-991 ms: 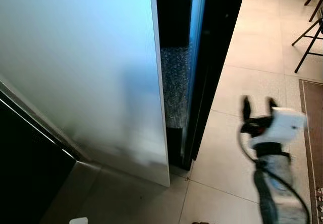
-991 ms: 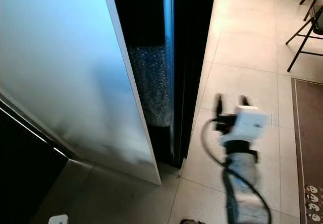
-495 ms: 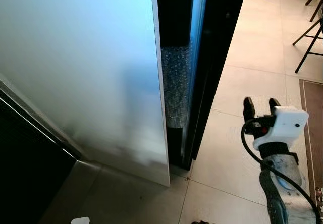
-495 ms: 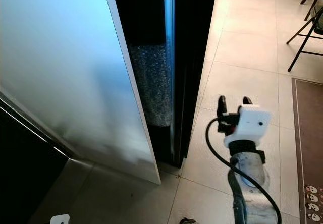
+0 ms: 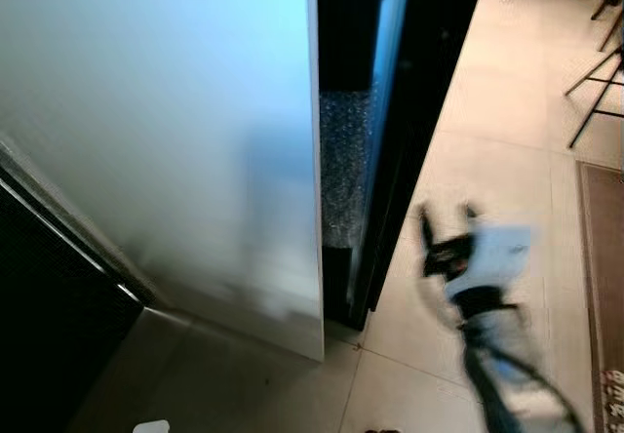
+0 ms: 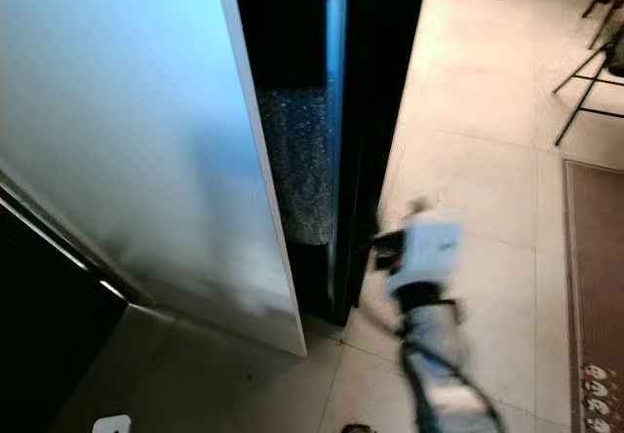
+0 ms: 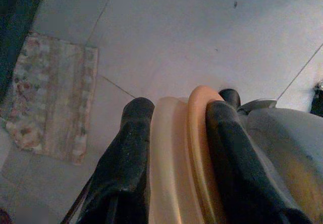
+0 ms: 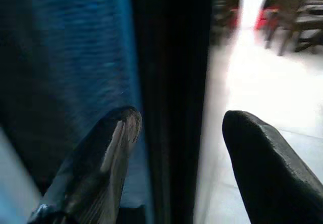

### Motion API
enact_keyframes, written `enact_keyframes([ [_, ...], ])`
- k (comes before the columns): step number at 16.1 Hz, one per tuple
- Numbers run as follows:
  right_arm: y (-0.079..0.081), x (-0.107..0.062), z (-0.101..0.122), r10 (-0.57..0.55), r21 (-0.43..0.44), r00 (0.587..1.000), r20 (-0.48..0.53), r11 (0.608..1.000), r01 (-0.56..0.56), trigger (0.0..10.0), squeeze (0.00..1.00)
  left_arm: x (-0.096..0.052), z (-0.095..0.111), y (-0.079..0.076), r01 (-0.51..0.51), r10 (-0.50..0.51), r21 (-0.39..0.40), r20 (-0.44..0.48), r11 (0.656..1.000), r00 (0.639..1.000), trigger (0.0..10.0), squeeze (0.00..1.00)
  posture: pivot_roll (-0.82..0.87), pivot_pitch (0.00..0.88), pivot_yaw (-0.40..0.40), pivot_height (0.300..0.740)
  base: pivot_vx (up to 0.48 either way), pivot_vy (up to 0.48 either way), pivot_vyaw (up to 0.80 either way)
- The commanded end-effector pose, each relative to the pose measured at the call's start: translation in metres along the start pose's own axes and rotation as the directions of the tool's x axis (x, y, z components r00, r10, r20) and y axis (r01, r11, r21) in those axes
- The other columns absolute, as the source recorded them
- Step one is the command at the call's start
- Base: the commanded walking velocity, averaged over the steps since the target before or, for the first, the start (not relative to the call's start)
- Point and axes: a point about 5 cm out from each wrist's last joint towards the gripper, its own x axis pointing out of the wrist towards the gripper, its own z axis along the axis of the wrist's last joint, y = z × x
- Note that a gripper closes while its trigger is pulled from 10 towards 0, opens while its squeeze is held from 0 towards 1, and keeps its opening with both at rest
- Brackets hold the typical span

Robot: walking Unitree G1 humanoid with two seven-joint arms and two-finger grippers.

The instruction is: Restocking fridge

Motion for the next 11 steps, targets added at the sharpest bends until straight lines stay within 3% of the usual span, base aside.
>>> enact_keyframes([
  [1,0.001,0.0,0.003,0.004,-0.002,1.0,0.01,1.0,-0.004,10.0,0.0,-0.002,-0.009,0.001,-0.006,0.005,-0.03,-0.035,1.0,0.999,10.0,0.0,-0.09,0.121,0.038,0.74,0.0,0.0,0.0],
  [7,-0.022,0.002,-0.01,-0.076,-0.051,0.997,-0.029,0.996,0.075,10.0,0.0,0.001,-0.002,-0.02,0.034,-0.035,-0.068,-0.027,0.997,0.999,10.0,0.0,-0.14,0.0,0.005,0.74,0.0,0.0,0.0],
  [11,-0.036,0.008,-0.012,-0.134,-0.05,0.991,-0.02,0.99,0.133,10.0,0.0,0.0,-0.005,-0.017,0.033,-0.035,-0.078,-0.029,0.996,0.999,10.0,0.0,-0.14,0.0,0.004,0.74,0.0,0.0,0.0],
])
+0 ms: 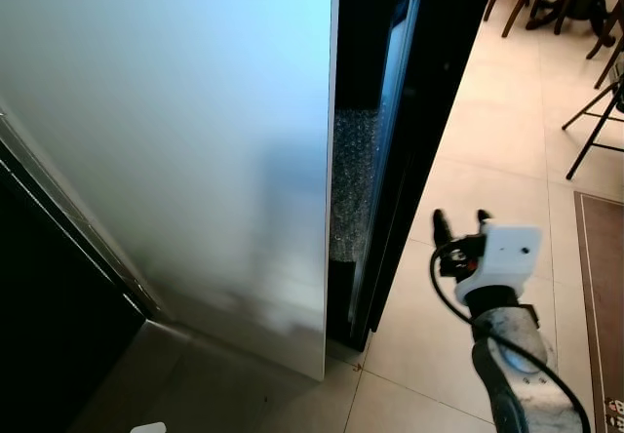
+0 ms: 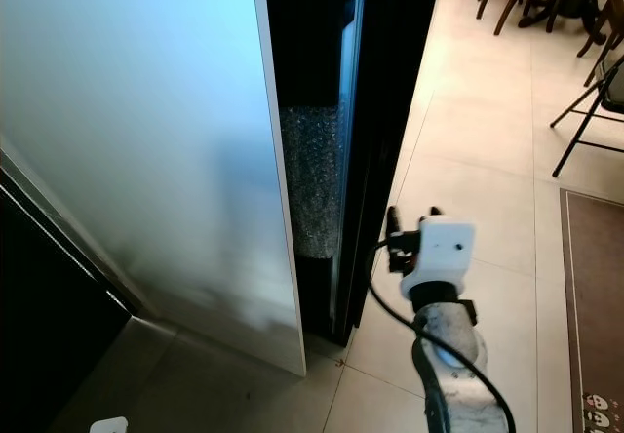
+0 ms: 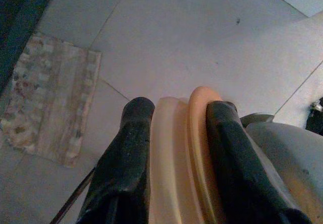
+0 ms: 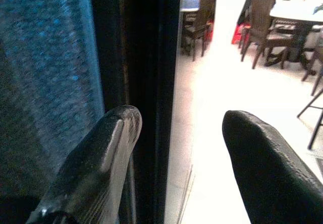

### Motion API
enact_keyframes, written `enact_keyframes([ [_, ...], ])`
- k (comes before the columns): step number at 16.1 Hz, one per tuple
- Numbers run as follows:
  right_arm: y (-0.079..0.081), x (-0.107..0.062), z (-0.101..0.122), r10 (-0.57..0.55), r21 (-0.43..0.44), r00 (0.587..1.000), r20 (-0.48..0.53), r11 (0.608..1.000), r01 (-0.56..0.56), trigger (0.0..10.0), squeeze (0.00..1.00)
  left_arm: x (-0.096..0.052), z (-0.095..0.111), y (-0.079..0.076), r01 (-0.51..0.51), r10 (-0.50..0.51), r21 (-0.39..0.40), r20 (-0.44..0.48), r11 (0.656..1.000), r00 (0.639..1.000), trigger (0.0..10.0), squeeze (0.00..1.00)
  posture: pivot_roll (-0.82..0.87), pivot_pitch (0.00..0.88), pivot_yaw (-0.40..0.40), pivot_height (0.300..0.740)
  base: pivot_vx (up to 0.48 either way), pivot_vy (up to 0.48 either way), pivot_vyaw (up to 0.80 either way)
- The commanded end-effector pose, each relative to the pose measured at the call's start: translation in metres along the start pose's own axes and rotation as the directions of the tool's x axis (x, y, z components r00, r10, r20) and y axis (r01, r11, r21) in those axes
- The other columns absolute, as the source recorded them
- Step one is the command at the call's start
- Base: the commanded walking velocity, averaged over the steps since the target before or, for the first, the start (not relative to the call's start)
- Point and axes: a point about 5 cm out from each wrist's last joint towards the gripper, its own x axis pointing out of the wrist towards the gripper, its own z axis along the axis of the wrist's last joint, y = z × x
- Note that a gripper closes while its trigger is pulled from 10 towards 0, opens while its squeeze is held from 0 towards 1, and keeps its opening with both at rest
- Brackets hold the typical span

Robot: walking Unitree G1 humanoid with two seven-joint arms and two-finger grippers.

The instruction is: Restocking fridge

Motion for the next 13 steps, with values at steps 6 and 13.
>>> enact_keyframes([
  [6,0.002,0.002,-0.004,-0.014,0.015,1.0,0.001,1.0,0.014,10.0,0.0,0.001,0.003,-0.008,0.041,-0.041,-0.058,0.008,0.997,0.999,10.0,0.0,-0.14,0.0,0.01,0.74,0.0,0.0,0.0],
  [13,-0.011,-0.008,-0.011,-0.023,-0.027,1.0,-0.015,0.999,0.023,10.0,0.0,0.0,-0.002,-0.006,0.039,-0.039,-0.057,-0.003,0.998,0.999,10.0,0.0,-0.17,0.0,0.02,0.74,0.0,0.0,0.0],
])
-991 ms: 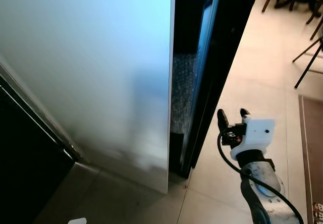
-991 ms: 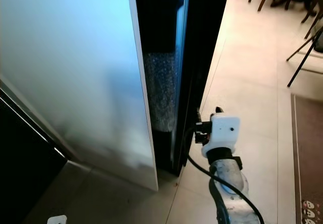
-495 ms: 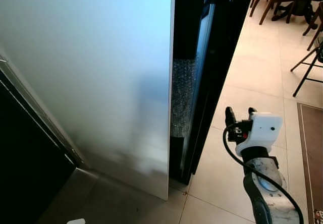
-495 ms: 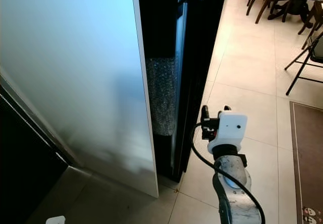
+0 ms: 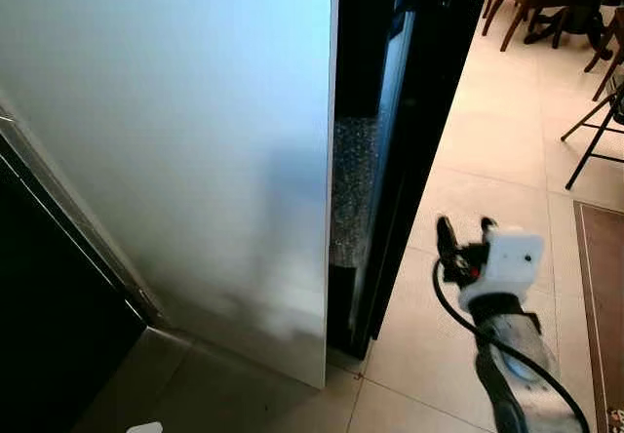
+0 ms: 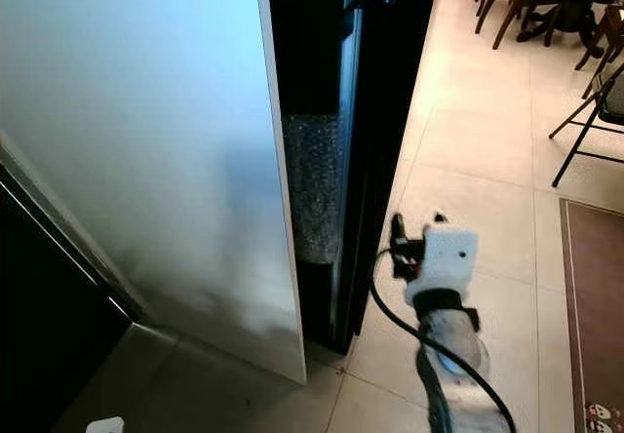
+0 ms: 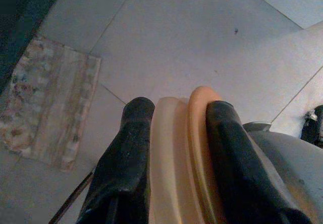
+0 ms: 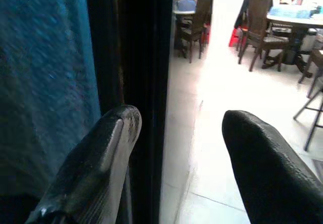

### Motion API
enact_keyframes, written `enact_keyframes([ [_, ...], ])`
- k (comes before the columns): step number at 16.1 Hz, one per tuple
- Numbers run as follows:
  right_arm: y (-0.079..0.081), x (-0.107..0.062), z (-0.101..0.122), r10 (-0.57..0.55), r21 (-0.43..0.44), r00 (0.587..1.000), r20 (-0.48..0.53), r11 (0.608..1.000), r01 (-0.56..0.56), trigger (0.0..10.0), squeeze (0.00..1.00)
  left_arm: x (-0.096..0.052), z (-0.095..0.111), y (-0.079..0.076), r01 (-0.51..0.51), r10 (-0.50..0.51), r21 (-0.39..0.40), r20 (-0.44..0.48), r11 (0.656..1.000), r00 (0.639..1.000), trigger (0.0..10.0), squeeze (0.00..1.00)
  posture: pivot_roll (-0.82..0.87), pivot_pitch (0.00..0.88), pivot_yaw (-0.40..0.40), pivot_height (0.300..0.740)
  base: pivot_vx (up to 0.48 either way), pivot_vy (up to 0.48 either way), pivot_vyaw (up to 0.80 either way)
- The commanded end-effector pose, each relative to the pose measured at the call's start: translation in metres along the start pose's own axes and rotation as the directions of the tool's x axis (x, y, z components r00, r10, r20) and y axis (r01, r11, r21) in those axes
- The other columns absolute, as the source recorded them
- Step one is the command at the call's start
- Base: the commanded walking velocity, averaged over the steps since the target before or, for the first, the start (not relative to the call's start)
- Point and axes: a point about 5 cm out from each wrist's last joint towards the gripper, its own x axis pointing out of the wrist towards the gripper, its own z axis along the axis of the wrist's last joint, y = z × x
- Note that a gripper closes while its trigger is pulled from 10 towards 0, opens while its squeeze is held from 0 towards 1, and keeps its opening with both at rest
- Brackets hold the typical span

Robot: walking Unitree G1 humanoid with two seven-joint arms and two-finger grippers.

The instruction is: Restocking fridge

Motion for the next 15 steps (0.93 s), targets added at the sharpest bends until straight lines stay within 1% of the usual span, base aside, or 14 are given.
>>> enact_keyframes([
  [1,-0.006,-0.002,0.0,-0.015,-0.022,1.0,0.007,1.0,0.015,10.0,0.0,0.0,-0.003,-0.01,0.042,-0.043,-0.041,-0.006,0.998,0.999,10.0,0.0,-0.17,0.0,0.02,0.74,0.0,0.0,0.0],
  [2,-0.01,-0.006,-0.005,0.017,-0.071,1.0,-0.003,0.997,-0.017,10.0,0.0,0.0,-0.002,-0.009,0.042,-0.042,-0.041,-0.002,0.998,0.999,10.0,0.0,-0.17,0.003,0.018,0.74,0.0,0.0,0.0],
  [3,-0.012,-0.006,-0.005,0.06,-0.085,0.998,0.004,0.995,-0.06,10.0,0.0,0.0,-0.002,-0.009,0.041,-0.041,-0.043,-0.001,0.998,0.999,10.0,0.0,-0.16,0.004,0.014,0.74,0.0,0.0,0.0],
  [4,-0.02,-0.007,-0.008,0.055,-0.093,0.998,-0.005,0.994,-0.055,10.0,0.0,0.0,-0.002,-0.009,0.04,-0.04,-0.047,0.0,0.998,0.999,10.0,0.0,-0.16,0.005,0.013,0.74,0.0,0.0,0.0],
  [5,-0.048,-0.008,-0.022,-0.071,-0.062,0.996,-0.052,0.996,0.068,10.0,0.0,0.0,-0.002,-0.009,0.041,-0.041,-0.049,0.001,0.998,0.999,10.0,0.0,-0.16,0.004,0.012,0.74,0.0,0.0,0.0],
  [6,-0.057,-0.009,-0.028,-0.112,-0.058,0.991,-0.074,0.993,0.107,10.0,0.0,0.0,-0.003,-0.009,0.041,-0.041,-0.048,0.0,0.998,0.999,10.0,0.0,-0.16,0.004,0.012,0.74,0.0,0.0,0.0],
  [7,-0.077,-0.015,-0.057,-0.17,-0.06,0.967,-0.192,0.985,0.161,10.0,0.0,-0.001,-0.004,-0.01,0.041,-0.041,-0.048,-0.004,0.998,0.999,10.0,0.0,-0.16,0.004,0.01,0.74,0.0,0.0,0.0],
  [8,-0.082,-0.023,-0.085,-0.177,-0.031,0.939,-0.296,0.984,0.175,10.0,0.0,-0.001,-0.004,-0.01,0.042,-0.043,-0.047,-0.006,0.998,0.999,10.0,0.0,-0.15,0.004,0.007,0.74,0.0,0.0,0.0],
  [9,-0.081,-0.027,-0.097,-0.167,-0.021,0.926,-0.34,0.985,0.17,10.0,0.0,-0.001,-0.005,-0.011,0.043,-0.043,-0.048,-0.007,0.998,0.999,10.0,0.0,-0.15,0.005,0.003,0.74,0.0,0.0,0.0],
  [10,-0.077,-0.037,-0.125,-0.146,-0.014,0.883,-0.447,0.988,0.156,10.0,0.0,-0.001,-0.005,-0.011,0.043,-0.044,-0.052,-0.008,0.998,0.999,10.0,0.0,-0.15,0.003,0.001,0.74,0.0,0.0,0.0],
  [12,-0.062,-0.064,-0.173,-0.058,0.02,0.764,-0.643,0.995,0.093,10.0,0.0,-0.001,-0.006,-0.013,0.044,-0.045,-0.054,-0.011,0.998,0.999,10.0,0.0,-0.14,0.003,0.002,0.74,0.0,0.0,0.0],
  [13,-0.052,-0.081,-0.194,-0.024,0.003,0.682,-0.731,0.999,0.039,10.0,0.0,-0.001,-0.006,-0.013,0.045,-0.046,-0.051,-0.011,0.998,0.999,10.0,0.0,-0.14,0.004,0.004,0.74,0.0,0.0,0.0],
  [14,-0.049,-0.086,-0.198,-0.017,-0.007,0.662,-0.749,1.0,0.018,10.0,0.0,-0.001,-0.006,-0.013,0.046,-0.047,-0.049,-0.011,0.998,0.999,10.0,0.0,-0.14,0.004,0.004,0.74,0.0,0.0,0.0],
  [15,-0.042,-0.094,-0.205,0.001,0.039,0.645,-0.764,0.998,0.045,10.0,0.0,-0.001,-0.005,-0.013,0.045,-0.046,-0.051,-0.007,0.998,0.999,10.0,0.0,-0.13,0.009,0.004,0.74,0.0,0.0,0.0],
])
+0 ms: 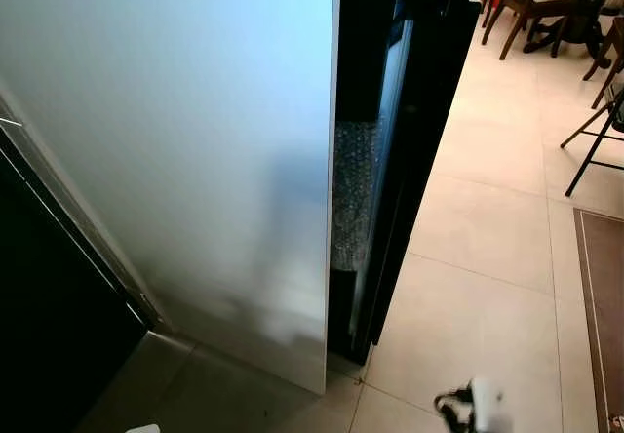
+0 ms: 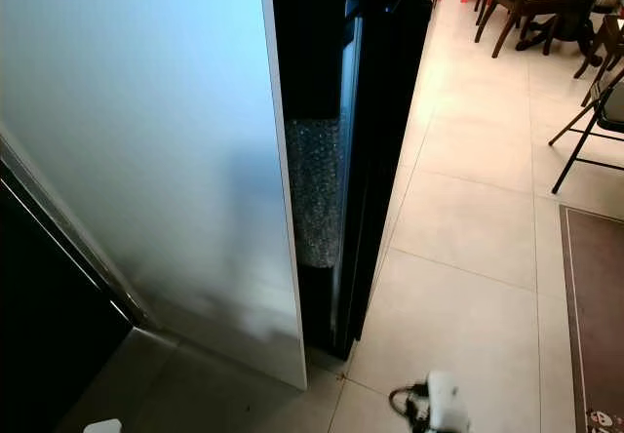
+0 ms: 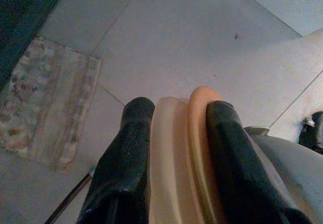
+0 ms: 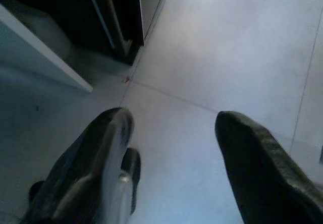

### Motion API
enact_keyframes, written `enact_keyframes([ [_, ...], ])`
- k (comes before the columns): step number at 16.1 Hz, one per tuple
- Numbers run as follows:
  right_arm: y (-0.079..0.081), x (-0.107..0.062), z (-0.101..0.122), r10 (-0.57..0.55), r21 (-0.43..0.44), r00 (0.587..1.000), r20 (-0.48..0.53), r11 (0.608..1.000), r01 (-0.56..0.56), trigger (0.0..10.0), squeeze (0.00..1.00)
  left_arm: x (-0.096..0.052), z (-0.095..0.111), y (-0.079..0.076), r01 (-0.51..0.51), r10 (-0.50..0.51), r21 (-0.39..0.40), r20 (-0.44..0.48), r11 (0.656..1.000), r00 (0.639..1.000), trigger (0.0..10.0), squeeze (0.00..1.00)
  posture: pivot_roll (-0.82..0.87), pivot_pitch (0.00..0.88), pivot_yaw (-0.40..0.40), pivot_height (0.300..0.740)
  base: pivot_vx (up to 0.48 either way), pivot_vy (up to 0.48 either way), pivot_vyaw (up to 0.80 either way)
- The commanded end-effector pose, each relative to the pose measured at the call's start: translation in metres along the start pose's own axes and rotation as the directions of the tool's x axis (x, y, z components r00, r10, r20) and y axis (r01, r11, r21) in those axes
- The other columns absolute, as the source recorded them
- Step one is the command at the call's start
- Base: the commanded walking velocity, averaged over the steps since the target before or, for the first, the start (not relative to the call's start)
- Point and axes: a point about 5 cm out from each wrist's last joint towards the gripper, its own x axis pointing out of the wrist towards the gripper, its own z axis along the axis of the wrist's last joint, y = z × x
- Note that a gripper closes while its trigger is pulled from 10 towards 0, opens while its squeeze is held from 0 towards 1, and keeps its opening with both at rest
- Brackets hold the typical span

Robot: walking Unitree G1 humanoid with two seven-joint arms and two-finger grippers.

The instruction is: Restocking fridge

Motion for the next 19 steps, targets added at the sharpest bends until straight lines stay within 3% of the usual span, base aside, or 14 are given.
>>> enact_keyframes([
  [1,0.004,0.0,-0.004,0.016,0.002,1.0,-0.007,1.0,-0.016,10.0,0.0,0.0,-0.003,-0.015,0.054,-0.054,-0.035,-0.006,0.998,0.999,10.0,0.0,-0.13,0.012,0.005,0.74,0.0,0.0,0.0],
  [5,0.005,-0.002,-0.02,0.025,-0.027,0.999,-0.045,0.999,-0.026,10.0,0.0,0.0,-0.005,-0.015,0.054,-0.054,-0.034,-0.013,0.998,0.998,10.0,0.0,-0.13,0.015,0.002,0.74,0.0,0.0,0.0],
  [19,0.008,0.0,-0.017,0.022,0.042,1.0,0.005,0.999,-0.022,10.0,0.0,0.0,-0.003,-0.016,0.059,-0.059,-0.027,-0.014,0.998,0.998,10.0,0.0,-0.13,0.003,0.009,0.74,0.0,0.0,0.0],
])
